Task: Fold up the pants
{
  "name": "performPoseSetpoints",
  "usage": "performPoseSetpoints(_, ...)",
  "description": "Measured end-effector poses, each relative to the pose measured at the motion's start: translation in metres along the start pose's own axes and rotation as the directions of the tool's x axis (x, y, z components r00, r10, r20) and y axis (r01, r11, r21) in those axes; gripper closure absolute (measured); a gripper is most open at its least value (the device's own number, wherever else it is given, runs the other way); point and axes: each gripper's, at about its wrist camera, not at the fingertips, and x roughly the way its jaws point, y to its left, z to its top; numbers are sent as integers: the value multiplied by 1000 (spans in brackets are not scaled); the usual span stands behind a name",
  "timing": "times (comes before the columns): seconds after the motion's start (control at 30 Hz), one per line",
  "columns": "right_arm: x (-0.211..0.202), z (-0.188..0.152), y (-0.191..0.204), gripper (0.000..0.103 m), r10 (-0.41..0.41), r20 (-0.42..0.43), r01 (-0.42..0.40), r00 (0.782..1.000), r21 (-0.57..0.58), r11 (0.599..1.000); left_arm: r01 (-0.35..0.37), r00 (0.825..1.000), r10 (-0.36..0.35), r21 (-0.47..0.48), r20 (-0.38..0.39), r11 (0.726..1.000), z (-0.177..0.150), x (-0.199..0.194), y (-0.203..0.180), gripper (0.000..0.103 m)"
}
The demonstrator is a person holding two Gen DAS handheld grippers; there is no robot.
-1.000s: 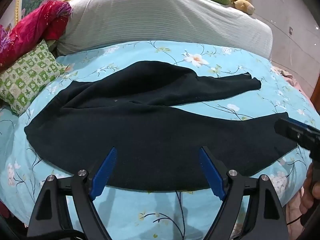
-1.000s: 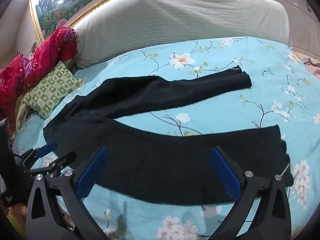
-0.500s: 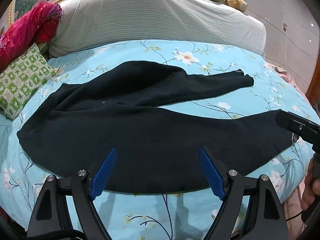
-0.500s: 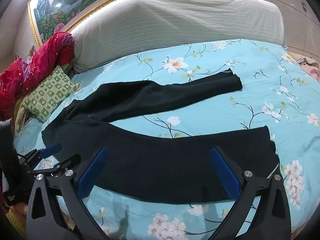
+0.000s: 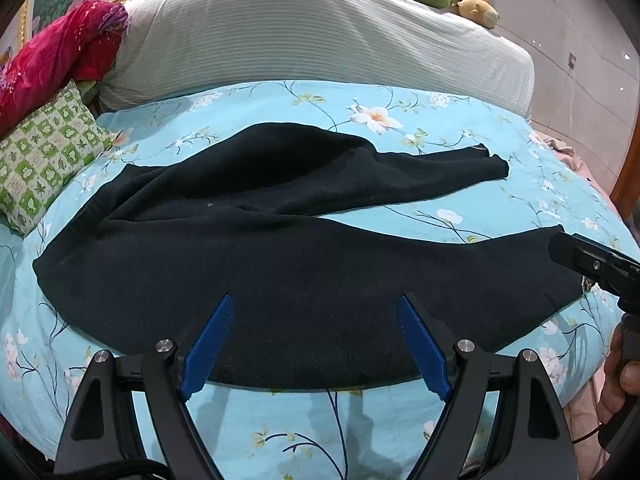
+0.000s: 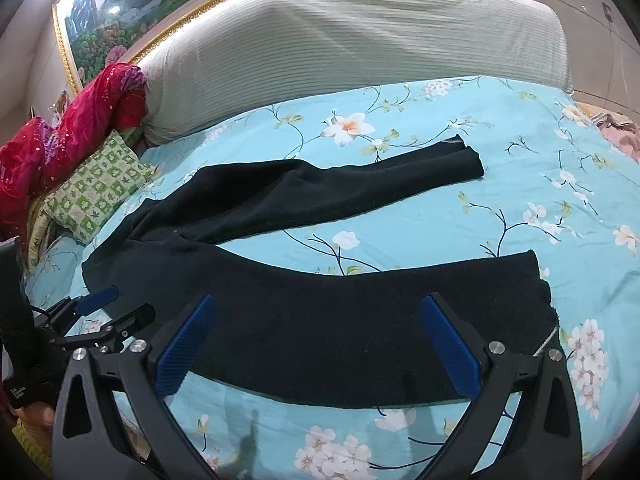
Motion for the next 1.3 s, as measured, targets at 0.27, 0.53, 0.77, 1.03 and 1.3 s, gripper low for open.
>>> performPoseSetpoints(0.27, 5, -2, -3, 1, 3, -12, -3, 1000, 2, 1000, -5, 1000, 5, -12, -7, 1000, 1, 5, 2, 19)
performPoseSetpoints(0.53, 9, -4, -5, 1, -1, -23, 1, 1000, 1, 1000, -8, 1000, 8, -15, -9, 1000, 2, 8, 1, 19)
performPoseSetpoints(0.77, 12, -4, -5, 1, 2, -34, -2, 999, -2, 1000, -3, 1000, 3, -17, -16, 1000, 3, 11, 2, 19)
performPoseSetpoints(1.03, 13, -3, -5, 1, 1, -35, -1, 999, -1, 1000, 11, 1000, -12, -10, -29, 1000, 5, 18, 1, 19)
performPoseSetpoints(1.3, 20, 5, -18, 1, 30, -66, -28, 997, 27, 999, 36, 998, -35, 26, -56, 999, 17, 32, -3, 19)
